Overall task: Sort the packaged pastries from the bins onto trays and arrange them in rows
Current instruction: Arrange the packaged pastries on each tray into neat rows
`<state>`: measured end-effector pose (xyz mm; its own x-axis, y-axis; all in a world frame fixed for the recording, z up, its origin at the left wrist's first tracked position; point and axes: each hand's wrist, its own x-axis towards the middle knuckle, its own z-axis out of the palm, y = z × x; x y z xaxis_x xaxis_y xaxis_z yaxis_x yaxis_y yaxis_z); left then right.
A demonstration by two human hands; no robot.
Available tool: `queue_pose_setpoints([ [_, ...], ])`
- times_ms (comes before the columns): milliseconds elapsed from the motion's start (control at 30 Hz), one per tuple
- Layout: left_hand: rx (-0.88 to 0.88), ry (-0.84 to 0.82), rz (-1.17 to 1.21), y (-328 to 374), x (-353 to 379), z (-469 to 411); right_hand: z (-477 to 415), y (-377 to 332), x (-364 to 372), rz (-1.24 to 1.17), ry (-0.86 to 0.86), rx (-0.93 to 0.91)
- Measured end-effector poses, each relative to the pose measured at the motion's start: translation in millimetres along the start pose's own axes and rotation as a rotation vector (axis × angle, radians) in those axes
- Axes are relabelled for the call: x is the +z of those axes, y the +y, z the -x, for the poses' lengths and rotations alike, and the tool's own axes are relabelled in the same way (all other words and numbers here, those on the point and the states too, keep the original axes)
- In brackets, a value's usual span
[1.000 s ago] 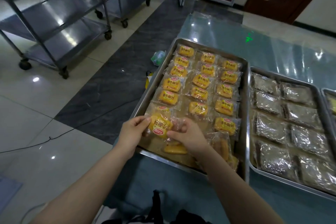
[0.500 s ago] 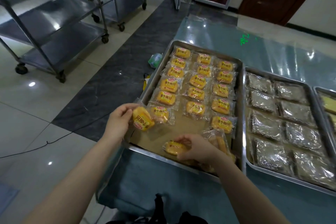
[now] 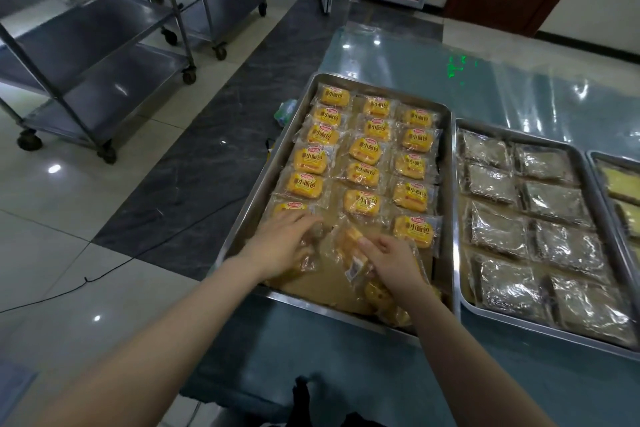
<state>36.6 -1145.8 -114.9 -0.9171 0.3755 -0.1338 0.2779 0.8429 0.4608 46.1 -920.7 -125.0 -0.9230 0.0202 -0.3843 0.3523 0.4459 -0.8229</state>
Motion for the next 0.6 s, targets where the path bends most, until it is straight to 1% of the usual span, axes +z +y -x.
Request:
queue_pose_setpoints([
  [67,-0.056,0.210,-0.034,6,19,12,0,1,-3,-0.028,0.000,0.017],
  [100,-0.089,0.266,-0.025,9,27,19,-1,3,-4,-0.024,0.006,0.028],
  [133,-0.107,0.273,-0.016,10,34,25,-1,3,-5,-0.034,0.014,0.045],
  [200,-0.105,0.176,-0.028,9,47,34,-2,4,-5,-0.099,0.034,0.085],
  [267,-0.079,0.066,-0.067,5,52,39,-3,4,-7,-0.140,0.069,0.087],
  [367,-0.015,-0.066,-0.122,-2,51,42,-2,3,-12,-0.188,0.111,0.020],
  [433,-0.021,-0.100,-0.094,-5,48,45,-2,1,-14,-0.184,0.124,-0.047],
  [500,-0.030,-0.083,-0.056,-5,46,47,-3,-1,-12,-0.048,0.162,-0.140],
  [567,-0.039,-0.039,-0.031,-5,46,49,-4,-2,-8,0.266,0.174,-0.267],
  [600,-0.042,-0.014,-0.022,-4,46,50,-4,-2,-5,0.433,0.123,-0.318],
])
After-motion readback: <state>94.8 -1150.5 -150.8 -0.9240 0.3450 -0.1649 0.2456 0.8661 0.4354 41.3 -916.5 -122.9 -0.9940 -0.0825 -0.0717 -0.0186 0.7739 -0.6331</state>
